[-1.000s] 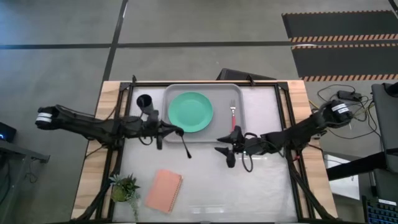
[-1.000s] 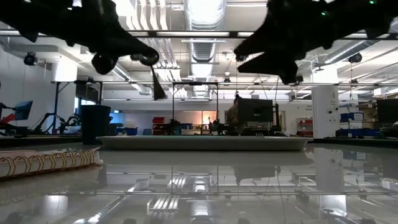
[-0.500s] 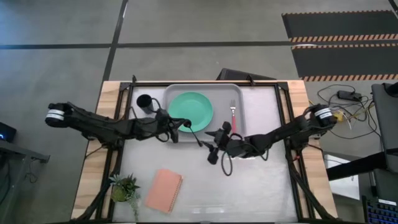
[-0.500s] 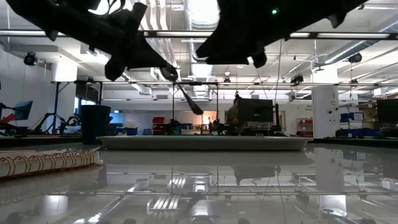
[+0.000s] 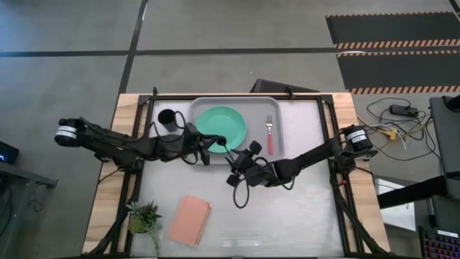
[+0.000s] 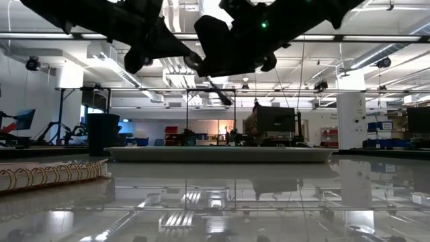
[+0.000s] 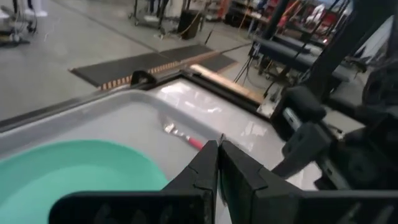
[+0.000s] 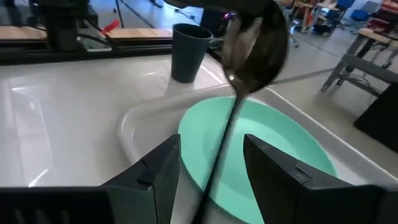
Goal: Pick and place plate/cup/fork/spoon on tray
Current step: Put the black spoon between the green plate and the pink fork on the gray food tray
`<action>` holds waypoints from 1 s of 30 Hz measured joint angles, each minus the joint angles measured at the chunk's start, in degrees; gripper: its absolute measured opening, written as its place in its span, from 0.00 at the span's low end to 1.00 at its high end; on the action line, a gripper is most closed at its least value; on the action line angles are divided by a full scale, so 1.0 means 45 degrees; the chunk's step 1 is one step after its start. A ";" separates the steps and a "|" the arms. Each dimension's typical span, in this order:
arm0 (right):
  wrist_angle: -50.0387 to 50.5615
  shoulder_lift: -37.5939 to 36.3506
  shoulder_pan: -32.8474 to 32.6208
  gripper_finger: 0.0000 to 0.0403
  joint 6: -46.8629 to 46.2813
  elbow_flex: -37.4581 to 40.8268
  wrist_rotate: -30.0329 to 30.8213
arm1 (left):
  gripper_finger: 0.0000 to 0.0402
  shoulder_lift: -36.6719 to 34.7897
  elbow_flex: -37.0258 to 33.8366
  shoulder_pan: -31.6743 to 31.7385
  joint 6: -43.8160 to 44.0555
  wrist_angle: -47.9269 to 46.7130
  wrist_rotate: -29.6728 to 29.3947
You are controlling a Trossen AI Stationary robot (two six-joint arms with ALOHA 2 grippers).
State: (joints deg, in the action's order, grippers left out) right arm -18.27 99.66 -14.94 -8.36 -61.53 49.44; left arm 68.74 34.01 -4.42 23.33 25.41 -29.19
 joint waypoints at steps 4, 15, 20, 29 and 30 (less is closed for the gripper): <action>0.0387 -0.0023 -0.0005 0.37 -0.0138 -0.0129 0.0564 | 0.00 -0.0045 -0.0029 -0.0051 -0.0273 0.0301 0.0004; 0.0659 -0.0092 -0.0005 0.10 -0.0133 -0.0166 0.0510 | 0.00 -0.0040 -0.0041 -0.0056 -0.0290 0.0351 0.0000; 0.0672 -0.0092 0.0024 0.04 -0.0234 -0.0168 0.0317 | 0.00 -0.0040 -0.0099 -0.0108 -0.0368 0.0655 0.0039; 0.0673 -0.0087 0.0074 0.06 -0.0284 -0.0168 0.0247 | 0.00 -0.0037 -0.0100 -0.0270 -0.0363 0.0695 0.0069; 0.0673 -0.0087 0.0083 0.06 -0.0306 -0.0168 0.0245 | 0.00 -0.0018 -0.0086 -0.0292 -0.0363 0.0736 0.0068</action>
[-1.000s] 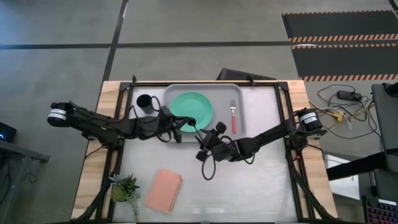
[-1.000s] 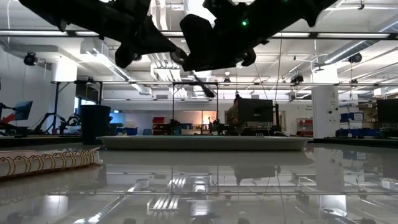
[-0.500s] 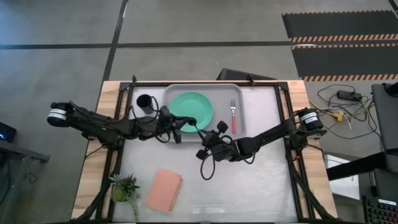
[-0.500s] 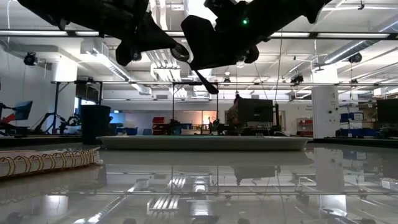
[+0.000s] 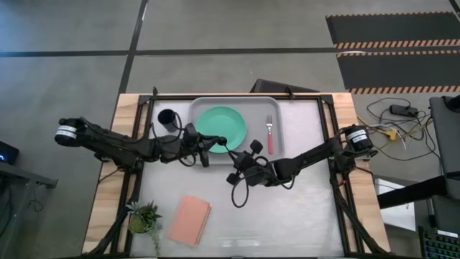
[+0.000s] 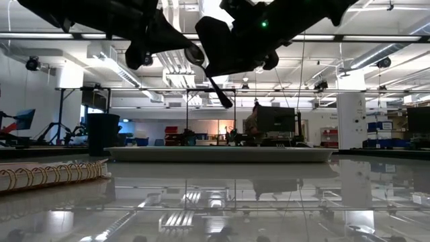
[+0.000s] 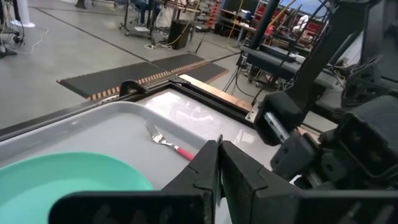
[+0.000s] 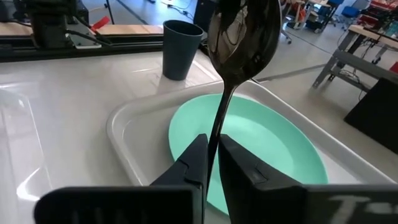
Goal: Pick and place plate/cup/fork/spoon on tray
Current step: Put the black spoon between the green plate and the pink fork on the gray food tray
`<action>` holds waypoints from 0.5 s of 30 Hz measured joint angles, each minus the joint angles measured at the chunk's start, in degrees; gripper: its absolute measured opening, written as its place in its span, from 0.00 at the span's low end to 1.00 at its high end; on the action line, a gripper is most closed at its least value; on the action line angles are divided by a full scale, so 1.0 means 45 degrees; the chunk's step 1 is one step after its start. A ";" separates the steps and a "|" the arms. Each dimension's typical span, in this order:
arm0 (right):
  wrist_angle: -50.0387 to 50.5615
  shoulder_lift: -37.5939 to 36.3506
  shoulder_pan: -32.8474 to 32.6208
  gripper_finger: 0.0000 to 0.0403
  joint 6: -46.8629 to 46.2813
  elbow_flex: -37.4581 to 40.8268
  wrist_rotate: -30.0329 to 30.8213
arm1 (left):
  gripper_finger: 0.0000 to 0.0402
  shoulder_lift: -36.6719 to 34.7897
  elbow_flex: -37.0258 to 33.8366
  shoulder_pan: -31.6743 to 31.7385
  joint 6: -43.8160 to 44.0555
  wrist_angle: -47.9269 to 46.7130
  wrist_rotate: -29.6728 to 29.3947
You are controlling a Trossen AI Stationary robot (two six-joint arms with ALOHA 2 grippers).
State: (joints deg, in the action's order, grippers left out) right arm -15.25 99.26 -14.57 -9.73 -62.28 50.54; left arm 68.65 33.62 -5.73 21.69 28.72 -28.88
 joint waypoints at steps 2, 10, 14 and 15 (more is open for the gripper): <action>-0.0002 0.0005 0.0019 0.07 -0.0032 0.0000 -0.0002 | 0.00 0.0050 0.0016 -0.0032 0.0002 0.0115 0.0005; -0.0098 0.0010 0.0227 0.18 -0.0193 -0.0039 -0.0015 | 0.00 0.0070 -0.0023 -0.0170 0.0082 0.0298 0.0024; -0.0107 0.0010 0.0286 0.22 -0.0190 -0.0039 -0.0010 | 0.00 0.0070 -0.0035 -0.0172 0.0083 0.0294 0.0008; -0.0107 0.0010 0.0286 0.22 -0.0190 -0.0039 -0.0010 | 0.00 0.0070 -0.0044 -0.0172 0.0083 0.0284 -0.0021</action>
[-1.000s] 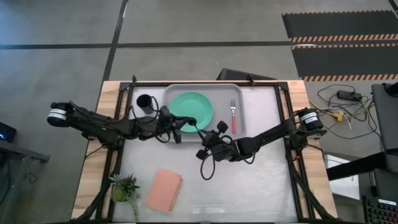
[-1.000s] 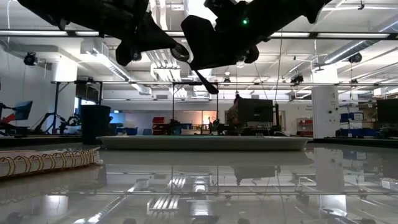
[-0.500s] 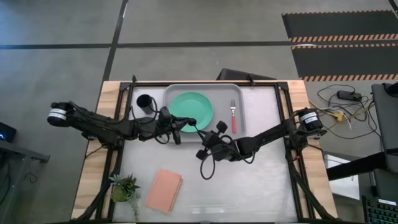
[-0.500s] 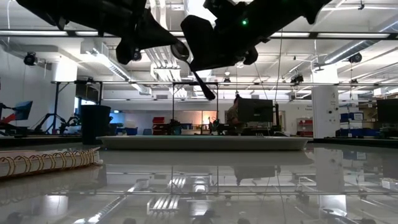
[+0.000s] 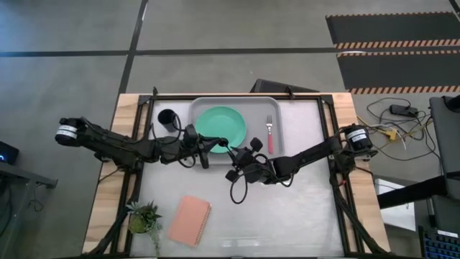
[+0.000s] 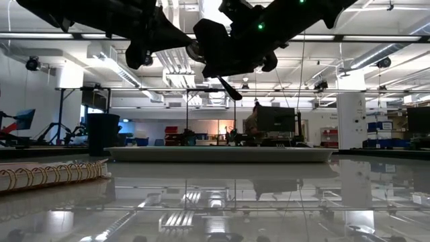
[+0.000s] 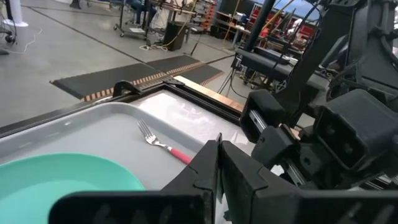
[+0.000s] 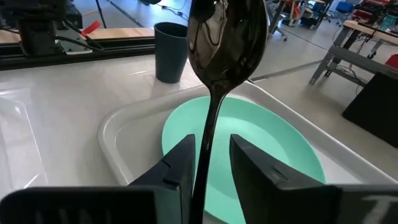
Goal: Pick and place plate/cup/fork/spoon on tray
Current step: Put the black spoon between the green plate and the pink fork on the gray food tray
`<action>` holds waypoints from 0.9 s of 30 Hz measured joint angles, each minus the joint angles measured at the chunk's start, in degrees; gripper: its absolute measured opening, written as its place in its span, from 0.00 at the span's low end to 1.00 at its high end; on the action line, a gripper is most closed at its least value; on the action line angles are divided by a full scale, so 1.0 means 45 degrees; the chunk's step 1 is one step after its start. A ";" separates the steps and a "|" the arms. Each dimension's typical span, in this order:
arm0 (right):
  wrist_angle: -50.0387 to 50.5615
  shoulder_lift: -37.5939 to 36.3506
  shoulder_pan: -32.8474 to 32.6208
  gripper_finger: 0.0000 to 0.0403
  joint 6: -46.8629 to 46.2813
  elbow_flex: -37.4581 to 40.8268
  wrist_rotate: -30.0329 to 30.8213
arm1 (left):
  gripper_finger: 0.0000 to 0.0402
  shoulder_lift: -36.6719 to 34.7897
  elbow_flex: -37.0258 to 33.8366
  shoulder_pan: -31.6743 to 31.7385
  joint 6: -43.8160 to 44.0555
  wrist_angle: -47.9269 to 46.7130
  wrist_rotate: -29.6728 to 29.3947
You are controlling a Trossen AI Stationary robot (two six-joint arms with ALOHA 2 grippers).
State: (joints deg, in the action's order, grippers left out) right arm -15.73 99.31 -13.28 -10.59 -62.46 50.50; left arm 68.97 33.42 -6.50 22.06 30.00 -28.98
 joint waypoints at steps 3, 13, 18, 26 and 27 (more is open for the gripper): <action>0.0000 0.0000 -0.0010 0.17 0.0010 0.0000 -0.0043 | 0.00 0.0000 -0.0003 0.0000 -0.0003 -0.0001 -0.0013; 0.0082 -0.0014 0.0005 0.02 -0.0575 0.0000 -0.0562 | 0.00 0.0019 -0.0008 -0.0010 -0.0093 -0.0019 -0.0057; 0.0107 -0.0044 0.0000 0.02 -0.0751 0.0000 -0.0638 | 0.00 -0.0007 -0.0008 0.0000 -0.0616 -0.0082 -0.0057; 0.0126 -0.0063 0.0196 0.02 -0.1468 0.0000 -0.1243 | 0.00 -0.0015 -0.0010 0.0029 -0.1311 -0.0126 -0.0067; 0.0134 -0.0063 0.0217 0.02 -0.1531 0.0000 -0.1316 | 0.00 -0.0015 -0.0013 0.0029 -0.1396 -0.0128 -0.0067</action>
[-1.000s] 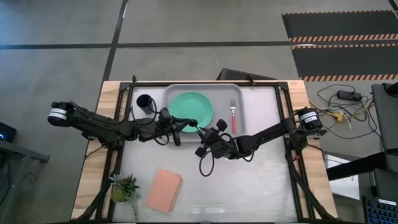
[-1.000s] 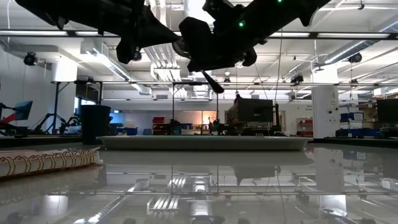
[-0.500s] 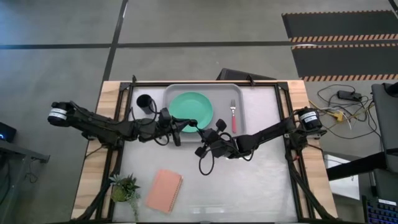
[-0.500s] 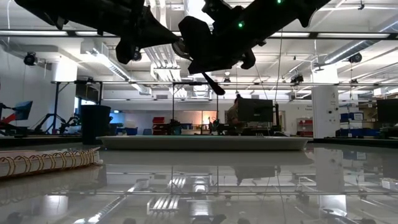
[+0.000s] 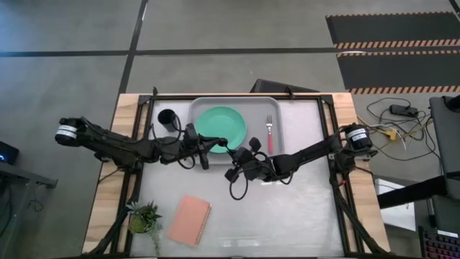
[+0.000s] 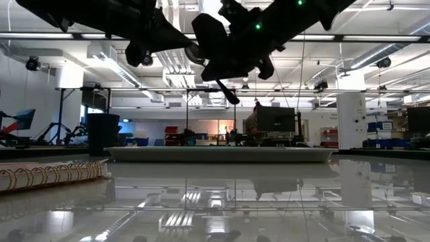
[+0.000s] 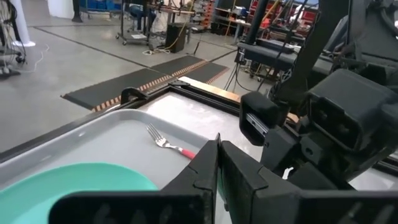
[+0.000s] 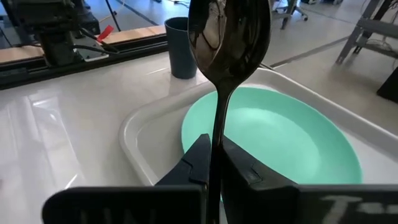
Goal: Pick and place plate/cup/fork/spoon on tray
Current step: Put the black spoon between the green plate and the pink fork on the gray food tray
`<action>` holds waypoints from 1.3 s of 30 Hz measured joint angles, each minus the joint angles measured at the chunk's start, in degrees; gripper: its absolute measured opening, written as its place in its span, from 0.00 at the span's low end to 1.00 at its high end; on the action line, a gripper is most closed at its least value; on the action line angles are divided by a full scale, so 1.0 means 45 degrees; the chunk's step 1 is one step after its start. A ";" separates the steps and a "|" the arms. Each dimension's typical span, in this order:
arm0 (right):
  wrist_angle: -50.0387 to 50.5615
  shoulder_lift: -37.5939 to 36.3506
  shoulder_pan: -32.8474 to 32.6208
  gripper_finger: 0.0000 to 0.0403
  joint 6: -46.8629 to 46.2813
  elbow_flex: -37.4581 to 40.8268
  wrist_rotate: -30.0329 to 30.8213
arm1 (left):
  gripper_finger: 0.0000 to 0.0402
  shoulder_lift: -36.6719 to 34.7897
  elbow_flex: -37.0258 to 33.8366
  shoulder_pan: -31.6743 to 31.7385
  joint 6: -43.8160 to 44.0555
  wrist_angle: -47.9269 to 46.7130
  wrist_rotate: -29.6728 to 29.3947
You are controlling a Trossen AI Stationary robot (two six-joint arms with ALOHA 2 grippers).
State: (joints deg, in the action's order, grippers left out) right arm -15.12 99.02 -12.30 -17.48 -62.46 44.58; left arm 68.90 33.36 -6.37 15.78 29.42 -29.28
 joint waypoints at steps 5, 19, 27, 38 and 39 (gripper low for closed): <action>0.0057 0.0000 0.0075 0.02 -0.0110 0.0000 -0.0152 | 0.06 0.0000 0.0000 0.0000 -0.0360 0.0011 0.0028; 0.2236 -0.0480 0.0594 0.02 -0.2826 -0.0010 -0.0438 | 0.35 -0.0557 -0.0005 0.0092 -0.2290 -0.0011 -0.0225; 0.5222 -0.0947 0.2008 0.02 -0.7543 -0.0010 -0.2596 | 0.35 -0.1808 -0.0024 0.0092 -0.5049 -0.0351 -0.0352; 0.5884 -0.0990 0.3958 0.02 -0.9631 -0.0010 -0.4062 | 0.35 -0.3651 -0.0364 0.0092 -0.6599 -0.1749 -0.1700; 0.6035 -0.0980 0.4144 0.02 -0.9947 -0.0010 -0.4257 | 0.35 -0.3820 -0.0367 0.0092 -0.6597 -0.2107 -0.1707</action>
State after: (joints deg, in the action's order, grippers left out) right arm 12.03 94.61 6.34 -62.24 -62.50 25.42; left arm 51.71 31.71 -5.96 -13.90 19.94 -36.96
